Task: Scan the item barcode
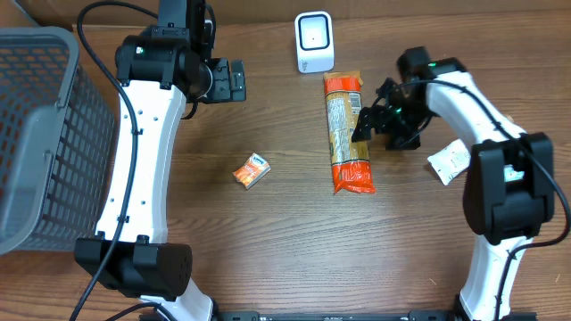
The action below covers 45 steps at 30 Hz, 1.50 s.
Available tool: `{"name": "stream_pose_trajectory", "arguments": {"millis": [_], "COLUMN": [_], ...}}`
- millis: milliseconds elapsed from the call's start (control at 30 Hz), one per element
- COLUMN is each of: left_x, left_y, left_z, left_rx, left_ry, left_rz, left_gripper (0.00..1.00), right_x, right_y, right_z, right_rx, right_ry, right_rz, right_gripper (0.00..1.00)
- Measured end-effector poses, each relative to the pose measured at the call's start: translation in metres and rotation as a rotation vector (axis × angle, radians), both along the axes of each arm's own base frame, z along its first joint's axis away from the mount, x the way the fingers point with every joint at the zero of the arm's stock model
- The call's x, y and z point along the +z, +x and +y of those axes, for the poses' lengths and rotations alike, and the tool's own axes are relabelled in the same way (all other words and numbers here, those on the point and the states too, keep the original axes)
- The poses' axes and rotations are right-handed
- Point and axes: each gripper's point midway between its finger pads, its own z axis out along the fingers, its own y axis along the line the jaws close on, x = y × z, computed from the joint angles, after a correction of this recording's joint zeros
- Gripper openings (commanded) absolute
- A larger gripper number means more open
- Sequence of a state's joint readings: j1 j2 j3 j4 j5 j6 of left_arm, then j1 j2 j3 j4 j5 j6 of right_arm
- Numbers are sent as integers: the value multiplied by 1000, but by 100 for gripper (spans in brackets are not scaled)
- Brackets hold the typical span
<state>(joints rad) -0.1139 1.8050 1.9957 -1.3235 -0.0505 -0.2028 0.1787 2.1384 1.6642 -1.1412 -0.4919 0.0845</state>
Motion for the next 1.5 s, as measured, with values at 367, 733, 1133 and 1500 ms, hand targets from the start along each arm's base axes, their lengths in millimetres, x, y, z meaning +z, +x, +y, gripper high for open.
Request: {"name": "stream_pose_trajectory", "arguments": {"millis": [367, 733, 1133, 1500], "left_x": [0, 0, 0, 0], "left_y": [0, 0, 0, 0], "left_z": [0, 0, 0, 0], "left_rx": [0, 0, 0, -1], "left_ry": [0, 0, 0, 0], "left_rz": [0, 0, 0, 0], "left_gripper": [100, 100, 100, 100], "right_x": [-30, -43, -22, 19], "right_y": [-22, -34, -40, -53], "right_z": [27, 26, 10, 8], "right_rx": [77, 22, 24, 212], "right_ry": [145, 180, -7, -744], "right_rz": [-33, -26, 61, -149], "right_gripper": [88, 6, 4, 12]}}
